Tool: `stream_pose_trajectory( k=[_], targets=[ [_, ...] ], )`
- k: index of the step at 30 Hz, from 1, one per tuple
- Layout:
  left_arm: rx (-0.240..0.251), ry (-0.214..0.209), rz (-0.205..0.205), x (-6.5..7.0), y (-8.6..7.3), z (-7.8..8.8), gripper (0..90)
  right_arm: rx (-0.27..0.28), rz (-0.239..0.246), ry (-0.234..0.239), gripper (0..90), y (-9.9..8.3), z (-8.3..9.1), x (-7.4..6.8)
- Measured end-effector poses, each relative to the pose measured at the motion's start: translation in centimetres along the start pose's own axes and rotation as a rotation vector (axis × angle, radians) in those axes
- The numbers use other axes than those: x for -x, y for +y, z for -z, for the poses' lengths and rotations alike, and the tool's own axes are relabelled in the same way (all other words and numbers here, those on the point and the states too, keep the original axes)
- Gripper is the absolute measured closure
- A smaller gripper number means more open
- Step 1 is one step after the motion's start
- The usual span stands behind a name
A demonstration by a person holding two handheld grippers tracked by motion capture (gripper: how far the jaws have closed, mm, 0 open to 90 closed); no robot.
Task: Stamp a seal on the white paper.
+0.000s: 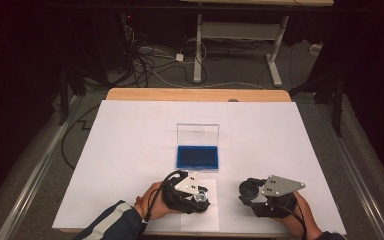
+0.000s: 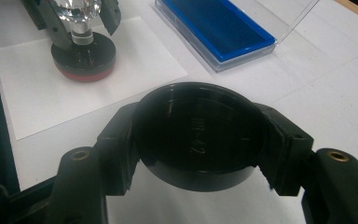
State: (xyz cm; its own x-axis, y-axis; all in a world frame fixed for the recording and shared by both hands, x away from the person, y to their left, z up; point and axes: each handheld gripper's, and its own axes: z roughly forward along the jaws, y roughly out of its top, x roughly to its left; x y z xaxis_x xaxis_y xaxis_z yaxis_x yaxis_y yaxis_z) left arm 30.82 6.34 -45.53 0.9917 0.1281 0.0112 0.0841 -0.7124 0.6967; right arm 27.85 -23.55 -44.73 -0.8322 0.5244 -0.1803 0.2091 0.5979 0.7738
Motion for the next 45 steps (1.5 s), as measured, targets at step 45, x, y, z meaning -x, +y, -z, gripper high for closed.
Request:
stream_pose_trajectory(
  k=[45],
  targets=[
    [-0.065, 0.023, -0.046, 0.46, 0.24, -0.18, 53.9, -0.008, 0.001, 0.005, 38.0, 0.06, -0.14, -0.12]
  ],
)
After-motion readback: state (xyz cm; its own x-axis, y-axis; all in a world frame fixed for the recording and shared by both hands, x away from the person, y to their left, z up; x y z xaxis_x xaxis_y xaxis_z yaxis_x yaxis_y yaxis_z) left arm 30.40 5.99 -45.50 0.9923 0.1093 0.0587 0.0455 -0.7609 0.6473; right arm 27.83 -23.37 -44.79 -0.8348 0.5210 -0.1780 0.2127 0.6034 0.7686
